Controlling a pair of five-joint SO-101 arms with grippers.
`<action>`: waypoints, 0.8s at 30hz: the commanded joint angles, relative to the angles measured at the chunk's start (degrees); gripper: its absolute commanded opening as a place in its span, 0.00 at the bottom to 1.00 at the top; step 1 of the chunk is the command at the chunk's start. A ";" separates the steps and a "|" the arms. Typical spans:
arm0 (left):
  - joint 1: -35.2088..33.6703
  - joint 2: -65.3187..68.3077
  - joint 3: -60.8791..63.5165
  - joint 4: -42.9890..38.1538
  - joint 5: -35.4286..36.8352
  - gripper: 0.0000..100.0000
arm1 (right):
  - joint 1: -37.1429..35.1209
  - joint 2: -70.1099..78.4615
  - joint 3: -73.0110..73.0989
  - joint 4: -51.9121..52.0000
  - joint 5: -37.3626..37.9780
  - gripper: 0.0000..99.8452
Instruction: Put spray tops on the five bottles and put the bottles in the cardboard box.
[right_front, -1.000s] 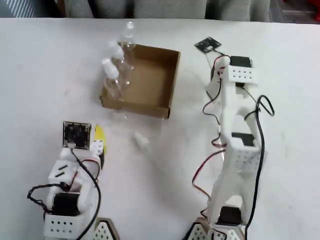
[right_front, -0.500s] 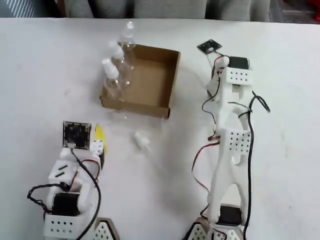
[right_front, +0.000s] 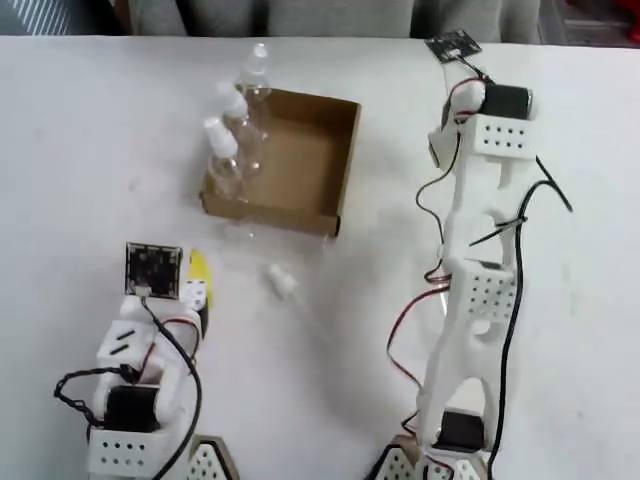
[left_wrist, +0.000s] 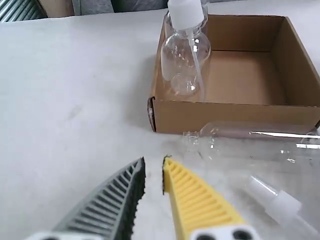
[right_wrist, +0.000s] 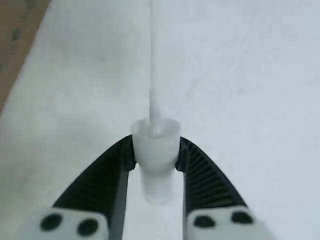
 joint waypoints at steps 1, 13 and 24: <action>-2.95 -0.57 -2.37 1.76 -0.53 0.09 | -2.24 -18.33 15.65 1.45 -0.44 0.02; -6.55 -0.57 -9.67 12.92 -0.44 0.09 | -24.31 -62.46 60.40 1.01 5.19 0.02; -6.55 -0.48 -11.08 16.09 -0.44 0.09 | -38.02 -78.29 91.96 -4.88 13.36 0.02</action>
